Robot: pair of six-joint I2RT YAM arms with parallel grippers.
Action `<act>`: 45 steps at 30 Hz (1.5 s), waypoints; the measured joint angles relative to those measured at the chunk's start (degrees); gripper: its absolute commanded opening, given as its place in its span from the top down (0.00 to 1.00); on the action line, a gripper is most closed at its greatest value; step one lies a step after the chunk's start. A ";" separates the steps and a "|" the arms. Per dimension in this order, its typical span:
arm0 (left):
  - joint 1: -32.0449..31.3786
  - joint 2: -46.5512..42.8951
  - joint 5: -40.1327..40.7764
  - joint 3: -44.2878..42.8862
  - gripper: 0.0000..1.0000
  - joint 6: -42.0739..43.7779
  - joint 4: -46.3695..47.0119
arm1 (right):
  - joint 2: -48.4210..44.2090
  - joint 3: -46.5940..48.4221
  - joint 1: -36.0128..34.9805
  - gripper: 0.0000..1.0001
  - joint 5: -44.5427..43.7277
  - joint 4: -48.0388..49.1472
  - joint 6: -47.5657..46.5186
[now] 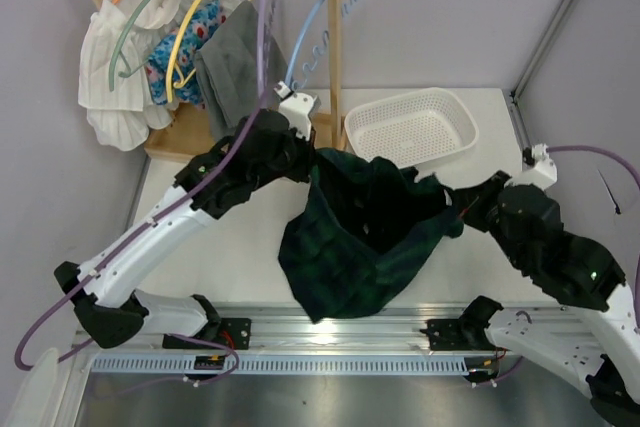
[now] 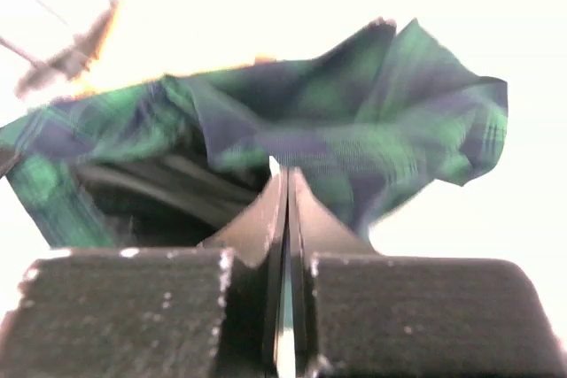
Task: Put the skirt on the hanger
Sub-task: Move the skirt to the center of the board
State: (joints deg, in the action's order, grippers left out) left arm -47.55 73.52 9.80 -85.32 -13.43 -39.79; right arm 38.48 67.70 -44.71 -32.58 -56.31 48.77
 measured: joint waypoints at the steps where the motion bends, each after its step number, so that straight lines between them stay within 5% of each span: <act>1: 0.00 0.13 -0.04 -2.10 1.00 -0.02 -0.94 | 2.14 3.28 1.11 1.00 0.46 -0.09 -2.60; 6: 0.00 0.09 -1.75 -9.86 1.00 -0.09 -4.96 | 10.56 7.21 2.32 1.00 4.81 3.93 -9.20; 12: 0.00 -4.57 -4.74 4.02 1.00 -2.27 -3.23 | 6.99 -14.19 3.32 0.99 12.22 5.62 -5.25; 16: -0.07 -3.96 -6.86 14.08 1.00 -4.35 -1.49 | 0.90 -20.37 4.55 0.66 14.91 1.25 0.33; 17: -0.13 -3.48 -7.23 15.61 1.00 -4.66 -1.40 | 0.28 -20.39 4.90 0.49 15.15 0.39 0.90; 21: -0.33 -1.81 -7.74 17.33 1.00 -5.14 -1.07 | 0.98 -17.90 5.92 0.25 16.02 -2.49 0.00; 28: -0.44 -0.44 -9.84 17.33 1.00 -5.18 1.42 | 11.02 -6.56 3.61 0.13 18.84 2.82 -13.90; 36: -0.44 -0.33 -10.01 17.33 1.00 -5.27 1.57 | 20.59 -9.27 -7.98 0.08 22.75 13.00 -24.65; 45: -0.44 -0.33 -9.55 17.33 1.00 -5.62 1.51 | 24.22 -15.43 -9.88 0.11 22.93 15.37 -26.58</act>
State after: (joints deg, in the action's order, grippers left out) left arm -47.99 73.19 0.25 -67.99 -19.05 -38.28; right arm 62.70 52.27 -54.59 -9.65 -40.95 22.20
